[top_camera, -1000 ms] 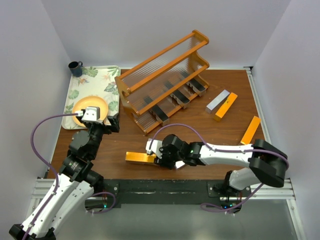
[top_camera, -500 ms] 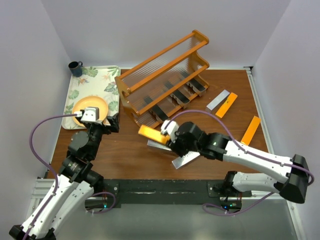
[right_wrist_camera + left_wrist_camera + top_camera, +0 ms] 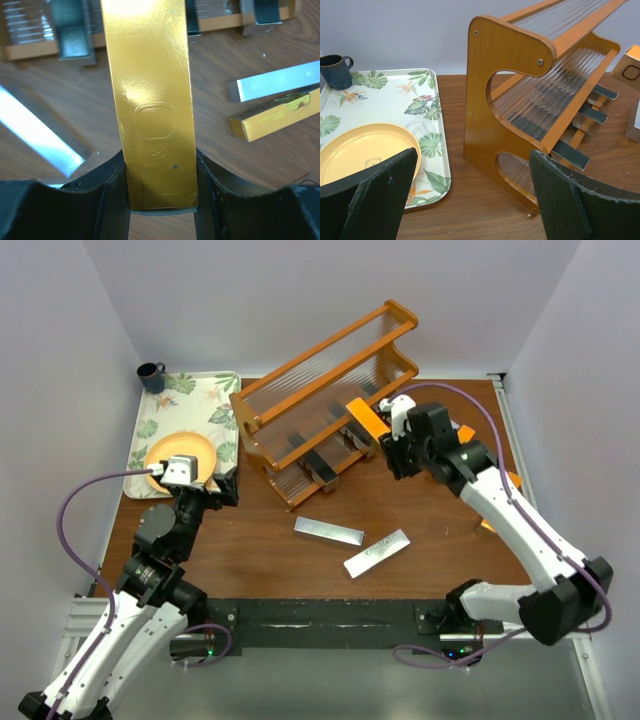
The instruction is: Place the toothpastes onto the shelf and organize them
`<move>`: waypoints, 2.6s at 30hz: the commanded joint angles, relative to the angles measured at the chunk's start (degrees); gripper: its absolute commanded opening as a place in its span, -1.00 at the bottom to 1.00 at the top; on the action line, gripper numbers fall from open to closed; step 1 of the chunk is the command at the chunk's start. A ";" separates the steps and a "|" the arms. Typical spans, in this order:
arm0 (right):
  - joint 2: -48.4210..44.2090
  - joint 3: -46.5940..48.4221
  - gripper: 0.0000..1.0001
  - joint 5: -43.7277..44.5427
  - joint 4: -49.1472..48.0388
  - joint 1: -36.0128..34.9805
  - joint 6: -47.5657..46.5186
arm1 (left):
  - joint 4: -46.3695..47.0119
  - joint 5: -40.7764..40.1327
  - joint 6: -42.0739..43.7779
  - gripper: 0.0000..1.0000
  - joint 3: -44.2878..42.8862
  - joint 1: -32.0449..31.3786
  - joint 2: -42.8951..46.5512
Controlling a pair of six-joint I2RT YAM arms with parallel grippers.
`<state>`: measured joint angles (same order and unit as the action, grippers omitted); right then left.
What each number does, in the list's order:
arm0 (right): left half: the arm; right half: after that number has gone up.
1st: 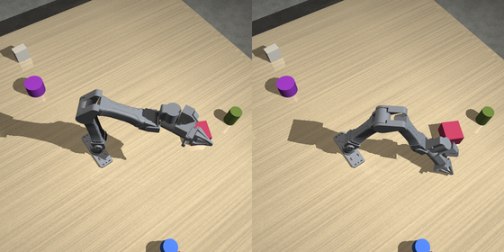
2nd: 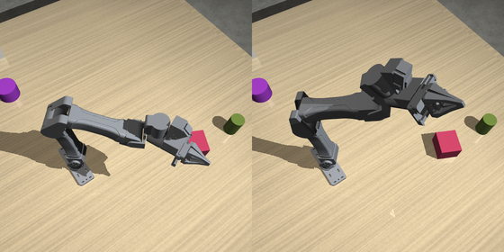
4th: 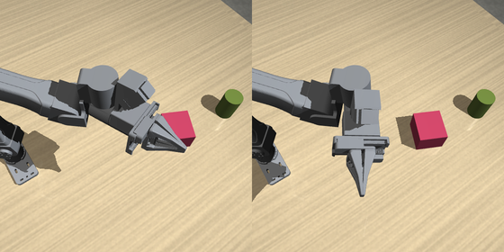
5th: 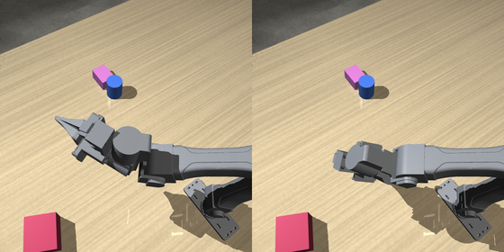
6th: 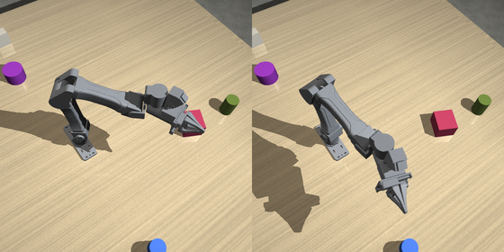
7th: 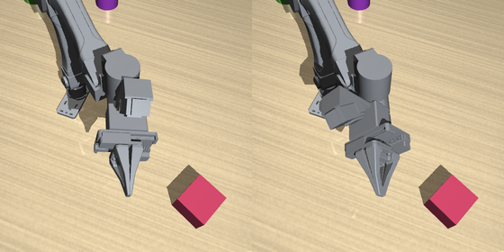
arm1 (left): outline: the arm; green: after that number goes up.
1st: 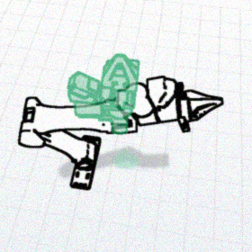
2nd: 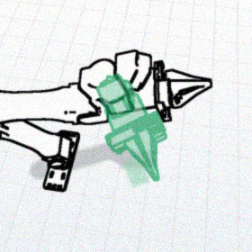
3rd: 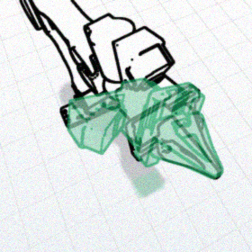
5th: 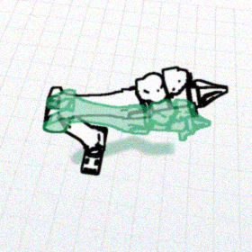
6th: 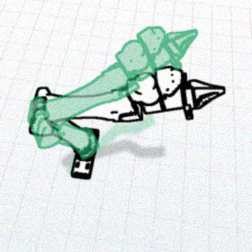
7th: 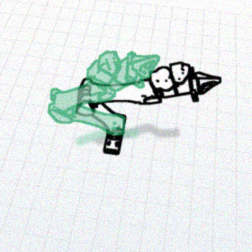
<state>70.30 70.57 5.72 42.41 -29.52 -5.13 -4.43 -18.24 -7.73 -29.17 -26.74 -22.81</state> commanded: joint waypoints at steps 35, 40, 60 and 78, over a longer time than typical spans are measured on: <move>46.67 52.47 -0.45 -8.88 11.99 18.53 -9.81 | 2.14 2.77 0.87 0.99 0.08 0.20 -1.71; 47.99 54.59 -0.30 -8.88 12.69 18.62 -10.61 | 2.23 2.77 0.87 1.00 0.16 0.20 -1.71; 52.48 59.95 -0.04 -9.76 13.22 18.71 -12.10 | 2.32 2.77 0.96 1.00 0.08 0.20 -1.98; 46.79 56.62 0.82 -8.96 9.72 18.80 -11.58 | 2.40 2.86 1.05 0.99 0.16 0.20 -1.80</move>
<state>123.24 128.07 -2.61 55.51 -11.16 -17.02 -4.36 -15.77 -7.70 -29.15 -26.74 -24.62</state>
